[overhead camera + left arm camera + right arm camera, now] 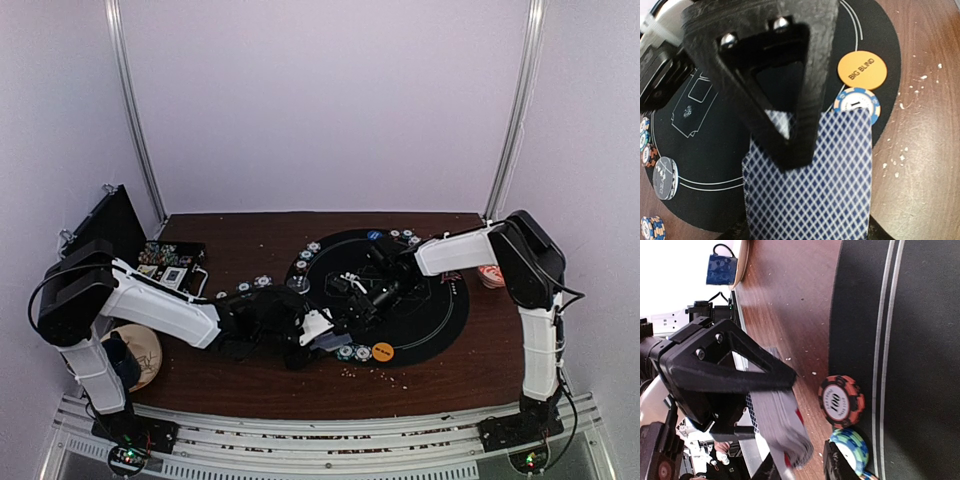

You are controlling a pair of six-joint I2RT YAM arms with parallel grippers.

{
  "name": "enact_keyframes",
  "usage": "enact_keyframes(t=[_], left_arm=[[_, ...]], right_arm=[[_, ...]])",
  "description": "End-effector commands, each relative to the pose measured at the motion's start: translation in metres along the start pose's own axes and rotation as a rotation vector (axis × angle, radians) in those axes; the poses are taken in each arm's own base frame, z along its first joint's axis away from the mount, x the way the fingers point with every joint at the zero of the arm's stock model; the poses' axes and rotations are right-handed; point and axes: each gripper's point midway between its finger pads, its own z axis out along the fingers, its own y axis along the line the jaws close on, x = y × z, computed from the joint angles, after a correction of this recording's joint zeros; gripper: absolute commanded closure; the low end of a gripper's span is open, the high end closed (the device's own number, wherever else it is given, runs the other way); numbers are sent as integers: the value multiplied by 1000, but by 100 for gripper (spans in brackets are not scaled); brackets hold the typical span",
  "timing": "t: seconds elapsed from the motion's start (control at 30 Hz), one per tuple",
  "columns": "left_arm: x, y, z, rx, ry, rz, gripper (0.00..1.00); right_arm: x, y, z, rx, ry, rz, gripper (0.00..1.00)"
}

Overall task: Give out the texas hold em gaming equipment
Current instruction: Pick up the poker card from the face-down deck piles.

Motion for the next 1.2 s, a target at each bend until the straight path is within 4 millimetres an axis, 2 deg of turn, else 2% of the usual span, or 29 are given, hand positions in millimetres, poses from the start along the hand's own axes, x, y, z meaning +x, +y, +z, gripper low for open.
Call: enact_keyframes(t=[0.0, 0.1, 0.2, 0.33, 0.4, 0.6, 0.7, 1.0, 1.17], left_arm=[[-39, 8, -14, -25, -127, -1, 87], [-37, 7, -11, -20, -117, -2, 87], [-37, 7, -11, -18, -116, -2, 87], [-36, 7, -11, -23, -114, -2, 87], [-36, 8, -10, -25, -113, -2, 87], [-35, 12, -12, -46, -107, -5, 87], [-33, 15, -13, -55, -94, -6, 87], [-28, 20, -11, -69, -63, -18, 87], [-29, 26, -14, -95, -54, -26, 87]], right_arm=[[-9, -27, -25, 119, -68, 12, 76], [-9, -18, -29, 93, -72, -2, 80], [-3, 4, -25, 14, -31, -27, 90], [4, 28, -24, -59, 23, -76, 96], [6, 30, -25, -70, 31, -82, 100], [6, 26, -29, -67, 48, -82, 100], [0, 26, -43, -54, 17, -91, 100], [-18, 35, -100, -36, -131, -123, 100], [-31, 27, -121, 8, -203, -120, 100]])
